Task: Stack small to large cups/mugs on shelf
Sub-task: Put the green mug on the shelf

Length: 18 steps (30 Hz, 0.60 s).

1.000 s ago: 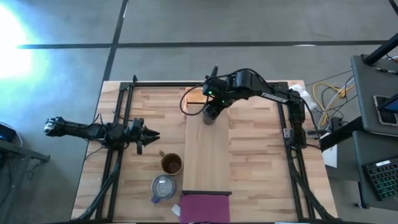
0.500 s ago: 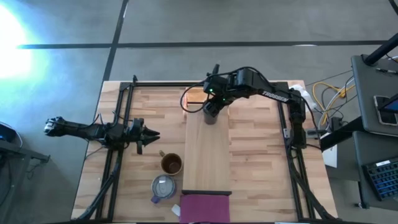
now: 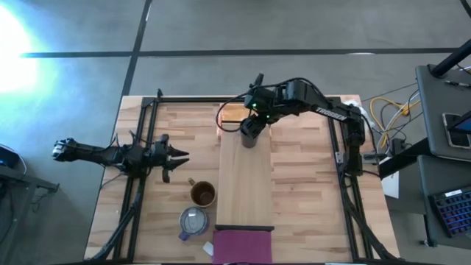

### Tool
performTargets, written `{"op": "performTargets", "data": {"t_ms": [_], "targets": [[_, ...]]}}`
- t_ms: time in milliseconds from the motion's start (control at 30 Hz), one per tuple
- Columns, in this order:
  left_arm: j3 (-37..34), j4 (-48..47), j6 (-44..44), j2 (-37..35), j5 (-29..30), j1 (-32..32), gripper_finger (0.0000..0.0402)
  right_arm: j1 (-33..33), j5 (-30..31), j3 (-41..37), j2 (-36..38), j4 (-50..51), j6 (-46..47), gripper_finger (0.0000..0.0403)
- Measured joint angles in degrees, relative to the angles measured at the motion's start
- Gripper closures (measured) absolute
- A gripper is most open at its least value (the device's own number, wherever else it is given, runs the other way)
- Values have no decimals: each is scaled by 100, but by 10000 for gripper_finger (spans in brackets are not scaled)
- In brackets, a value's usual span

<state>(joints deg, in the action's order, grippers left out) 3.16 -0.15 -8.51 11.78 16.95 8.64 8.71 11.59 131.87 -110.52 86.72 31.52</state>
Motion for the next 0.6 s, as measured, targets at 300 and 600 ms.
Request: {"op": "performTargets", "data": {"t_ms": [300,600], "targets": [[-124,1237,-55,62,648,-10,307,-85,-3,8,704,-786,-49,236],[-120,4349,-920,46,958,-5,307,-83,359,-2,1064,-889,146,236]]}}
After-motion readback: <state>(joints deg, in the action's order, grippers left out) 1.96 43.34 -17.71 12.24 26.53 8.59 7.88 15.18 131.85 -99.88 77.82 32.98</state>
